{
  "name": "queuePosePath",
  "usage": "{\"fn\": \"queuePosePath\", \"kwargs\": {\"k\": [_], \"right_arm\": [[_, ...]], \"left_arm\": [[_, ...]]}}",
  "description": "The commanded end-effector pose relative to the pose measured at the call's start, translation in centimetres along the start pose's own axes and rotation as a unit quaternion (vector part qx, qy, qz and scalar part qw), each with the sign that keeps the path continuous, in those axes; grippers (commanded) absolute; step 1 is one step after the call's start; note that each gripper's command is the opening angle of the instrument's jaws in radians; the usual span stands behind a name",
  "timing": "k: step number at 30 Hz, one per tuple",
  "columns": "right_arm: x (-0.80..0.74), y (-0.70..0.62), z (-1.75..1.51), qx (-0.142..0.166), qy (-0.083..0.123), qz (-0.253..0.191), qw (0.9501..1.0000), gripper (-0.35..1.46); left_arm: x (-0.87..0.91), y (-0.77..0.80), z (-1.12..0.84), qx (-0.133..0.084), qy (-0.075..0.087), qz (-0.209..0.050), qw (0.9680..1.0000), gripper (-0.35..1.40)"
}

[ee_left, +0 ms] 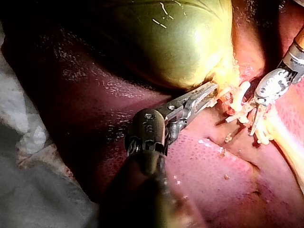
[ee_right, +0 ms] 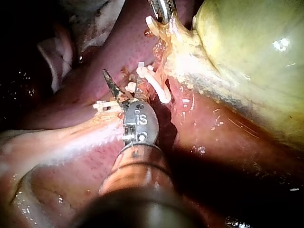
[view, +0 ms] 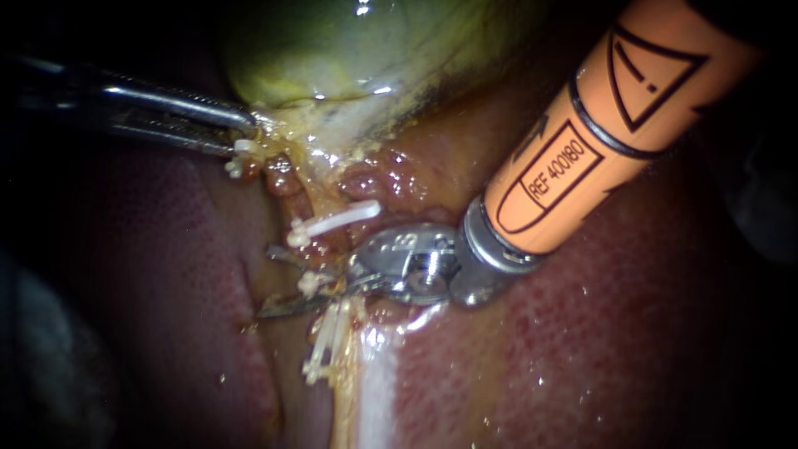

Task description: Go to the cutting position right tube

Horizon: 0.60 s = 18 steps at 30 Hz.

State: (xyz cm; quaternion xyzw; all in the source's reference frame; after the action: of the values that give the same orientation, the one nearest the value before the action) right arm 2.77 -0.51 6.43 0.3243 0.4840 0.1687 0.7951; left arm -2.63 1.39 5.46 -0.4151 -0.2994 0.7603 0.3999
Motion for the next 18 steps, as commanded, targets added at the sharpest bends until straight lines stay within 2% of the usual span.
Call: {"fn": "queuePosePath", "kwargs": {"k": [1,5,7,11,14,18], "right_arm": [[0.01,-0.01,0.00,0.000,0.000,0.000,1.0000,1.29],[0.04,-0.07,-0.03,0.003,0.003,0.003,1.0000,1.34],[0.08,-0.14,-0.08,0.009,0.015,0.011,0.9998,1.35],[0.14,-0.27,-0.22,0.023,0.015,0.020,0.9994,1.39],[0.12,-0.38,-0.37,0.035,0.012,0.028,0.9989,1.35],[0.08,-0.44,-0.58,0.040,0.011,0.030,0.9987,1.34]], "left_arm": [[0.00,0.00,0.00,0.000,0.000,0.000,1.0000,-0.35],[0.00,0.00,0.00,0.000,0.000,0.000,1.0000,-0.35],[0.00,0.00,0.00,0.000,0.000,0.000,1.0000,-0.35],[0.00,0.00,-0.01,0.000,0.000,0.000,1.0000,-0.35],[0.00,0.00,-0.02,0.000,0.000,0.000,1.0000,-0.35],[0.00,-0.01,-0.02,0.000,0.000,0.000,1.0000,-0.35]]}}
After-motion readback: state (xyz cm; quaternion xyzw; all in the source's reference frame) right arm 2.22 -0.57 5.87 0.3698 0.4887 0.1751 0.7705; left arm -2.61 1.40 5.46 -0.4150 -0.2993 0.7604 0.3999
